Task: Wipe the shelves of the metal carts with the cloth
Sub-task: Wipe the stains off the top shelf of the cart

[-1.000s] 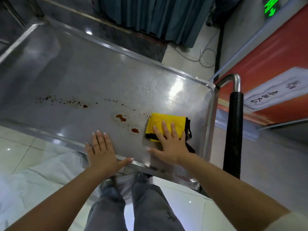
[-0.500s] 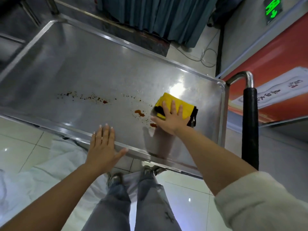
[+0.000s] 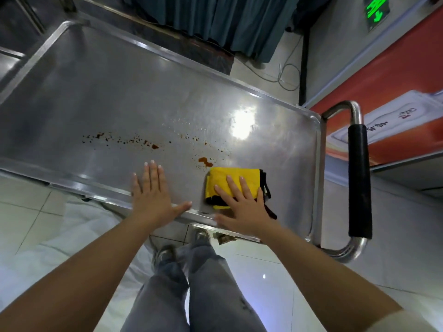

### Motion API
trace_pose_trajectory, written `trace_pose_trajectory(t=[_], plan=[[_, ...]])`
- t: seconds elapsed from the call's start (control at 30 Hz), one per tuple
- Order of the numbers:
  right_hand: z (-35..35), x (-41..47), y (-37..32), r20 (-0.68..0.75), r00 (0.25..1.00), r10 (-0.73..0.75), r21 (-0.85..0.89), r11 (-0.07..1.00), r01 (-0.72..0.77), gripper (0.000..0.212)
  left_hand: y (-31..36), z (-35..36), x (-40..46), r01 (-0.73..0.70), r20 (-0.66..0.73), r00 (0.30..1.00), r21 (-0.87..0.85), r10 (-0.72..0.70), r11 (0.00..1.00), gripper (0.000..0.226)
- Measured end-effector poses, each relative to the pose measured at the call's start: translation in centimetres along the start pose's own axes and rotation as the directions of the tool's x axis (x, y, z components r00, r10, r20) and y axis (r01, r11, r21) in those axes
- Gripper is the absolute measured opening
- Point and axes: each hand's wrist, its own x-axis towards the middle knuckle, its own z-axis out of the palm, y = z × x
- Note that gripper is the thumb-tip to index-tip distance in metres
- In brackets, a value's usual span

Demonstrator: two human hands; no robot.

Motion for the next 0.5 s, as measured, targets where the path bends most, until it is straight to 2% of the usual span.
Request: trace_pose_trajectory(t=[0.23,0.5], plan=[[-5.4,9.1,0.6,0.015,0.993,0.115,0.144,0.983,-0.116,0.081,0.6,-0.5,0.0,0.020,0.031,0.999,0.030,-0.021,0.999,0.127],[-8.9,14.0,3.4,0.011,0.998,0.067,0.097,0.993,-0.067,0.082,0.7,-0.6,-0.1,0.024,0.051,0.998,0.057,-0.027,0.998,0.125]])
